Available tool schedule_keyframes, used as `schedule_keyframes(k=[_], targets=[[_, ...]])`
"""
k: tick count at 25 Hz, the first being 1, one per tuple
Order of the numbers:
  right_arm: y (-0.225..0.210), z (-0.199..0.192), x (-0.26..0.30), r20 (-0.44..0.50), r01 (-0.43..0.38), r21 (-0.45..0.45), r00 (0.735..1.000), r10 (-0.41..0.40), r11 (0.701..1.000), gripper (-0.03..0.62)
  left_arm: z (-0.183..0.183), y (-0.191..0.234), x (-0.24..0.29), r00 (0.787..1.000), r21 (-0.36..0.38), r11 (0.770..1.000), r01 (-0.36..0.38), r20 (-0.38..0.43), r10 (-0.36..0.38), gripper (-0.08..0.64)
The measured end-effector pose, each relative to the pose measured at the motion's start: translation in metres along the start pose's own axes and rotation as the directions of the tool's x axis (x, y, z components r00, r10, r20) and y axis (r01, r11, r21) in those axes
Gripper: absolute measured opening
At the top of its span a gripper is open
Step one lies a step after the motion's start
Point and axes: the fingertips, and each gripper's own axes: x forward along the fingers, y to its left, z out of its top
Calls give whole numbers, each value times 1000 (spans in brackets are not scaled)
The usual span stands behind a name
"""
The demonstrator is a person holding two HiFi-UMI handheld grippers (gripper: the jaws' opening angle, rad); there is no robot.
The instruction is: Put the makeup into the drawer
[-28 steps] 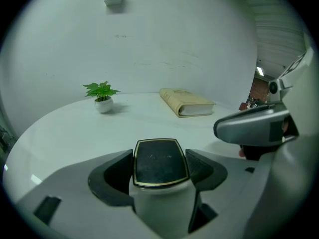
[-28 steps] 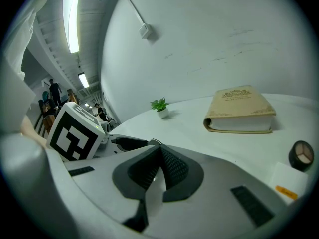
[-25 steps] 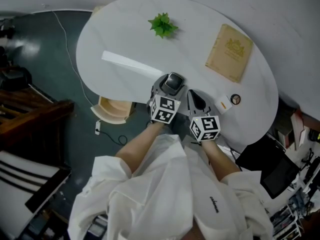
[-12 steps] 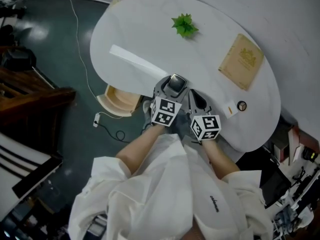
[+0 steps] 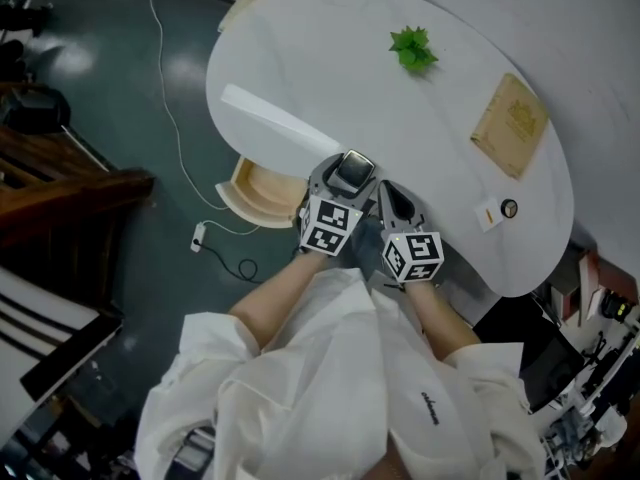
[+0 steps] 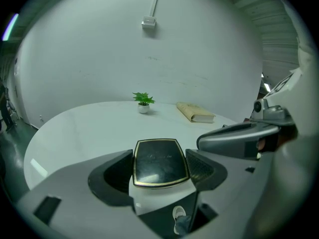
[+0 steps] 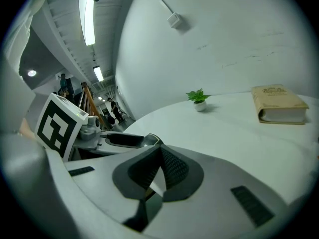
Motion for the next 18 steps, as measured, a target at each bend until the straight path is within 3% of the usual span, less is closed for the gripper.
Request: schedule_keyframes(k=[9, 18], targets=[[98, -29, 36, -23, -33, 1, 999, 33, 999, 17, -39, 69, -72, 1000, 6, 1000, 15, -4, -15, 342], [161, -63, 71, -62, -75, -5, 995, 74, 997, 17, -92, 115, -124, 999, 46, 998, 39, -36, -37, 342]])
